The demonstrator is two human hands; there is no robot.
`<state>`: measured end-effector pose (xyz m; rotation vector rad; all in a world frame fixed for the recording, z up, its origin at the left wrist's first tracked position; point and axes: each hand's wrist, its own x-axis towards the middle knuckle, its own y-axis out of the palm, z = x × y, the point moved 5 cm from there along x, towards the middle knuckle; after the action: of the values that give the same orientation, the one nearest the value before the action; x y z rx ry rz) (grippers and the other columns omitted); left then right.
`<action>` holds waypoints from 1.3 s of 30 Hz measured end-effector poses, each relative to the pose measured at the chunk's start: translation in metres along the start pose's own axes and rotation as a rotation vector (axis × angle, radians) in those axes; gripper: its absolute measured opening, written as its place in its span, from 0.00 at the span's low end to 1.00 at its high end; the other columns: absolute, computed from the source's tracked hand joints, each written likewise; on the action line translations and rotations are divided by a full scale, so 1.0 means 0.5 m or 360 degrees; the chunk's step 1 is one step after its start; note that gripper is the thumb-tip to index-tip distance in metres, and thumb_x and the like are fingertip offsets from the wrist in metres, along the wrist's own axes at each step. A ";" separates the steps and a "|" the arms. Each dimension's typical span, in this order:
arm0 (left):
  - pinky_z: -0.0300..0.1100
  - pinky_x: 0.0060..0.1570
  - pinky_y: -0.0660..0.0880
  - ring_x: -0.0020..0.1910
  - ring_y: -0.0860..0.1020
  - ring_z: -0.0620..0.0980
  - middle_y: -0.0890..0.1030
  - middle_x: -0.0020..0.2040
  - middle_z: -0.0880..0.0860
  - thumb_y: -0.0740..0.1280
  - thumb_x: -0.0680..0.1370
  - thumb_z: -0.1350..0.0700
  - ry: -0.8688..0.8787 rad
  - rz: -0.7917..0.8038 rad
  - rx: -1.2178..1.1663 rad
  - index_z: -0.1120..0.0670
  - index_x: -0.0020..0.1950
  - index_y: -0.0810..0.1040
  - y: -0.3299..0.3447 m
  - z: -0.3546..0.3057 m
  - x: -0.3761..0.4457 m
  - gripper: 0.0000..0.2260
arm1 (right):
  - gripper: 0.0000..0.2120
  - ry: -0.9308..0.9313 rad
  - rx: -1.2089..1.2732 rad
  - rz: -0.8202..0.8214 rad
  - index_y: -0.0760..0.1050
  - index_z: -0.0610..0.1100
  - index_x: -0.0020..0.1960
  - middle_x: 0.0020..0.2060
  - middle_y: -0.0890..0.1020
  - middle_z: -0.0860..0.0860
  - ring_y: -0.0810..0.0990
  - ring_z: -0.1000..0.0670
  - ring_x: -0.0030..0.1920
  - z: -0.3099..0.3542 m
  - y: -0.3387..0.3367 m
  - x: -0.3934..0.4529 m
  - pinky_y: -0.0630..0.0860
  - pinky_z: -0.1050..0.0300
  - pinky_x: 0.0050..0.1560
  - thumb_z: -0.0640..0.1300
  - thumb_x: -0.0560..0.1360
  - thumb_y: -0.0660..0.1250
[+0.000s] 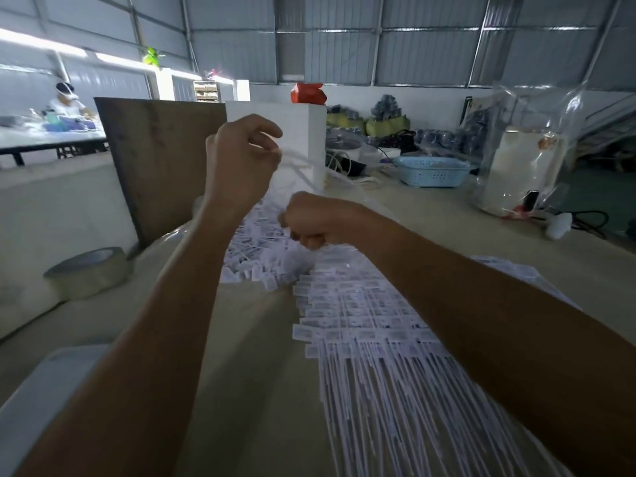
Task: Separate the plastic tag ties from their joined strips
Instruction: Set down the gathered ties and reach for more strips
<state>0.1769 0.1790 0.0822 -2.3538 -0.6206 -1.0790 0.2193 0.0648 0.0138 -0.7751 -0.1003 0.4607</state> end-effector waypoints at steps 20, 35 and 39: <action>0.45 0.55 0.80 0.52 0.81 0.44 0.82 0.53 0.48 0.69 0.72 0.69 -0.0051 -0.0005 -0.0286 0.55 0.59 0.81 -0.006 -0.016 0.005 0.17 | 0.32 -0.0265 -0.1487 -0.0264 0.58 0.44 0.78 0.76 0.60 0.40 0.59 0.36 0.74 0.014 0.027 0.201 0.62 0.36 0.71 0.60 0.81 0.60; 0.58 0.63 0.70 0.63 0.75 0.55 0.79 0.61 0.50 0.66 0.74 0.63 0.0224 0.0353 0.0189 0.49 0.58 0.80 0.108 -0.099 -0.095 0.16 | 0.15 -0.0567 -0.0995 -0.0469 0.78 0.44 0.66 0.66 0.75 0.48 0.73 0.47 0.67 -0.325 -0.096 -0.411 0.62 0.67 0.68 0.47 0.82 0.62; 0.57 0.65 0.68 0.66 0.74 0.56 0.77 0.66 0.53 0.69 0.73 0.64 0.0576 0.0561 0.0606 0.51 0.58 0.82 0.151 -0.137 -0.197 0.16 | 0.21 -0.0345 -0.1017 -0.0532 0.68 0.46 0.74 0.75 0.66 0.51 0.63 0.51 0.75 -0.408 -0.115 -0.431 0.49 0.71 0.71 0.50 0.83 0.60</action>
<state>0.1235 0.0594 0.0274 -1.7959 -0.2372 -1.0747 0.0989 -0.1978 -0.0747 -1.3047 -0.5916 0.1853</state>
